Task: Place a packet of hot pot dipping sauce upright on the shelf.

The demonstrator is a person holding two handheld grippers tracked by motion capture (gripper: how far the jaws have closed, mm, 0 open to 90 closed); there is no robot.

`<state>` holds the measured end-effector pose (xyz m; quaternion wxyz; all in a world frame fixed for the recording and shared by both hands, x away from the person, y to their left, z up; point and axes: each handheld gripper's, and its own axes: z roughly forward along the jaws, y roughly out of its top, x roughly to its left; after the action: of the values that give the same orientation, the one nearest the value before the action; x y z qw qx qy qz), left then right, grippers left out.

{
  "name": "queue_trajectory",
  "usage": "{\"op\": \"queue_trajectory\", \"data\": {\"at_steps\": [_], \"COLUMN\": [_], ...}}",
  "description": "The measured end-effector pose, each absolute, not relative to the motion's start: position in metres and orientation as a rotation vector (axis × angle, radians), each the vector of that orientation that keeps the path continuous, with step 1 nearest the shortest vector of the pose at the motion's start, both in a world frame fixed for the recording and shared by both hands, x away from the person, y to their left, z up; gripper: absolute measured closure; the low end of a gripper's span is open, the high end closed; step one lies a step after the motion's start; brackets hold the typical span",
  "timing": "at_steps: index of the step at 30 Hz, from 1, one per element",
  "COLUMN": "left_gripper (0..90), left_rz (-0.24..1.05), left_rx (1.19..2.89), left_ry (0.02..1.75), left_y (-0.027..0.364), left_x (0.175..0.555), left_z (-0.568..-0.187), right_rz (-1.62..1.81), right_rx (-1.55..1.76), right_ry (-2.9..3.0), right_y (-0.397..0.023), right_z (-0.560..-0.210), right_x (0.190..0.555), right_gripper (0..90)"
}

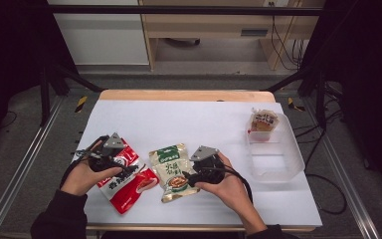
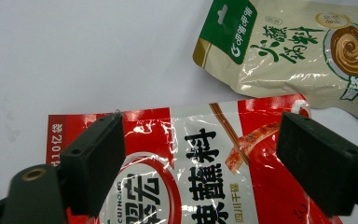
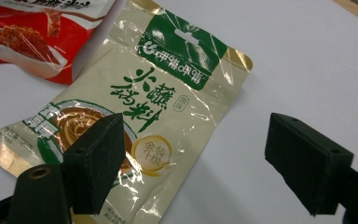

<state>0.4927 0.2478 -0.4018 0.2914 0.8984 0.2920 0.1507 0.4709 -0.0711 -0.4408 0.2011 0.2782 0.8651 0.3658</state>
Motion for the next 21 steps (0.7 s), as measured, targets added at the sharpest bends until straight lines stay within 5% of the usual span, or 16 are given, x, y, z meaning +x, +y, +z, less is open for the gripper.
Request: {"op": "queue_trajectory", "data": {"at_steps": [21], "left_gripper": [28.0], "left_rz": [0.207], "left_rx": [2.506], "left_ry": [0.69], "left_y": [0.201], "left_x": [0.541], "left_z": [-0.43], "right_rz": [0.973], "right_rx": [0.776], "right_ry": [2.45], "right_y": [-0.072], "right_z": [-0.449], "right_x": [0.469], "right_gripper": [20.3]}}
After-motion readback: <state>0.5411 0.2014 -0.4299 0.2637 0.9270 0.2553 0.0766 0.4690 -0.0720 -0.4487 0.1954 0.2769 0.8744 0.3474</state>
